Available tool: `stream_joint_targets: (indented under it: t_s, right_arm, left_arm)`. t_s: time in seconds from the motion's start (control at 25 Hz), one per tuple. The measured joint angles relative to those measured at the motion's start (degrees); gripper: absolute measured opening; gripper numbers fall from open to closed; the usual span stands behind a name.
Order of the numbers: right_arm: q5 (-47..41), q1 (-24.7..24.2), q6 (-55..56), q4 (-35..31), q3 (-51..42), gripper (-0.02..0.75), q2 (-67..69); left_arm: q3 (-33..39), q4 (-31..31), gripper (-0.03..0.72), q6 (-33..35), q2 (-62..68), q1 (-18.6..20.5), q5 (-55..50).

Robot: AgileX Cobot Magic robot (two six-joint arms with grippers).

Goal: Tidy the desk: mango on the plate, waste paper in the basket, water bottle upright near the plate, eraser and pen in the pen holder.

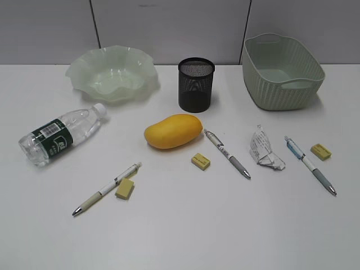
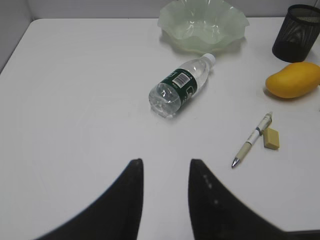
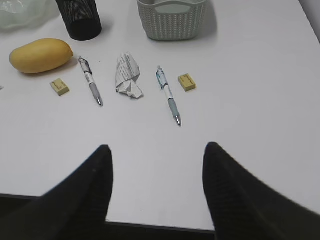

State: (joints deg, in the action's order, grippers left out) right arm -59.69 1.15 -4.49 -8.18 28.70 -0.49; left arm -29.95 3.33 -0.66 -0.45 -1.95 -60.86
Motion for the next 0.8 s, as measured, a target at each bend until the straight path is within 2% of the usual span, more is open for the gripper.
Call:
stream_joint_targets:
  t_s: [0.8]
  right_arm:
    - [0.0,0.0,0.0,0.0,0.0,0.459,0.0]
  left_arm:
    - [0.0,0.0,0.239,0.0,0.0,0.0,0.0]
